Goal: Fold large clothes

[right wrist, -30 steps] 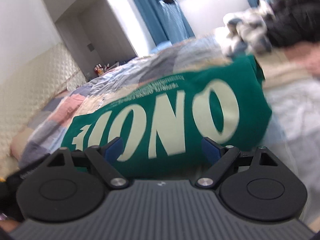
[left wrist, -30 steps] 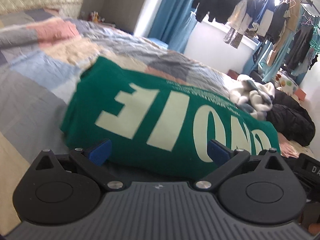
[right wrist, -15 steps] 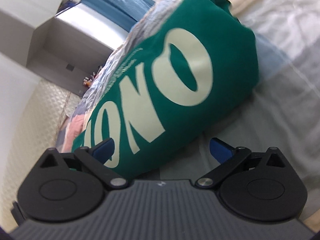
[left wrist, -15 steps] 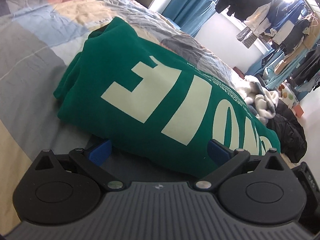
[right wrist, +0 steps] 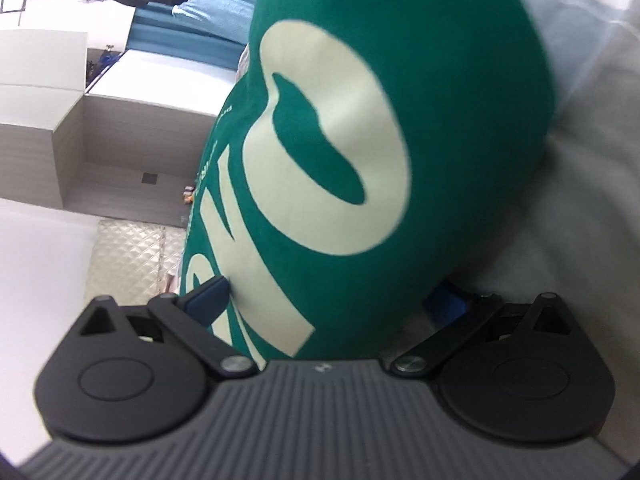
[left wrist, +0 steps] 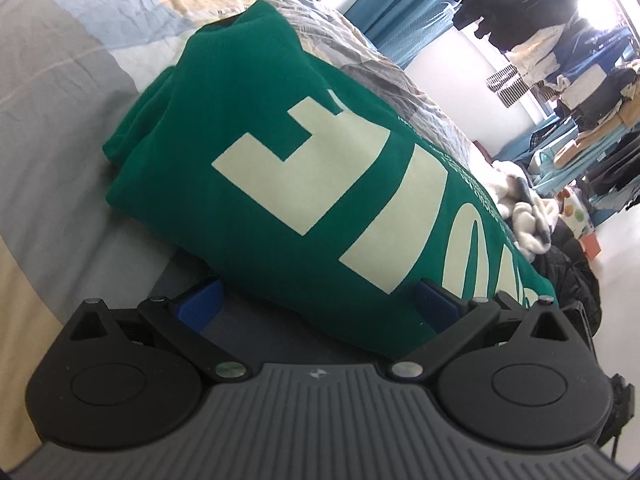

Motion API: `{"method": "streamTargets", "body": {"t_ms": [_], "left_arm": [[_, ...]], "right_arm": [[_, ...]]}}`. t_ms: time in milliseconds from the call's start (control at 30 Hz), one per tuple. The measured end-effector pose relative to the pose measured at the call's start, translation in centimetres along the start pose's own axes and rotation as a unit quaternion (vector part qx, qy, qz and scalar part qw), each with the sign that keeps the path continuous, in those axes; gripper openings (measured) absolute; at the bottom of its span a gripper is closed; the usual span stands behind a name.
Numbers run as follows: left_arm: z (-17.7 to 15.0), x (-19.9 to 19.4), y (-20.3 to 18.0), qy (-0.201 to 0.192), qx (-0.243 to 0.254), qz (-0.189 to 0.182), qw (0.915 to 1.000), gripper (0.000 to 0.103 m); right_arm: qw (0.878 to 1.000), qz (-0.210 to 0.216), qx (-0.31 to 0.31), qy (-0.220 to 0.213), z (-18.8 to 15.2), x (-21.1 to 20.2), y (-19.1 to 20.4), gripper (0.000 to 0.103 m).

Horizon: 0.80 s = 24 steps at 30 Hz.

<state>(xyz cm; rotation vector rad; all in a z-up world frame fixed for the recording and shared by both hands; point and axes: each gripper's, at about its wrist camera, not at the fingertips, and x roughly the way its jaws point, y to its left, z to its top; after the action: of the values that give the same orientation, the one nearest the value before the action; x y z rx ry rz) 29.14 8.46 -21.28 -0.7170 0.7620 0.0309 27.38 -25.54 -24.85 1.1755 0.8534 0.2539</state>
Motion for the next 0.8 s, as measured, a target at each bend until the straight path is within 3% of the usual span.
{"method": "streamTargets", "body": {"t_ms": [100,200,333,700,800], "left_arm": [[0.0,0.4,1.5,0.006,-0.054,-0.032,0.9980,0.103],[0.2,1.6,3.5,0.032,-0.133,-0.094,0.9861,0.103],[-0.2,3.6,6.8,0.045,-0.272,-0.191,0.9421,0.103],[0.4,6.0,7.8,-0.004,-0.339,-0.229,0.9123,0.103],[0.8,5.9,7.6,-0.012,-0.323,-0.243,0.9146,0.103]], "right_arm": [[1.000,0.012,-0.001,-0.003,0.5,-0.2,0.6,0.103],[0.999,0.045,0.001,-0.010,0.9,-0.9,1.1,0.103],[0.997,0.072,0.007,-0.014,1.2,-1.4,1.5,0.103],[0.997,0.069,0.005,-0.023,1.2,-1.7,0.9,0.103],[0.999,0.037,0.004,-0.037,1.2,-1.8,0.5,0.103]]}}
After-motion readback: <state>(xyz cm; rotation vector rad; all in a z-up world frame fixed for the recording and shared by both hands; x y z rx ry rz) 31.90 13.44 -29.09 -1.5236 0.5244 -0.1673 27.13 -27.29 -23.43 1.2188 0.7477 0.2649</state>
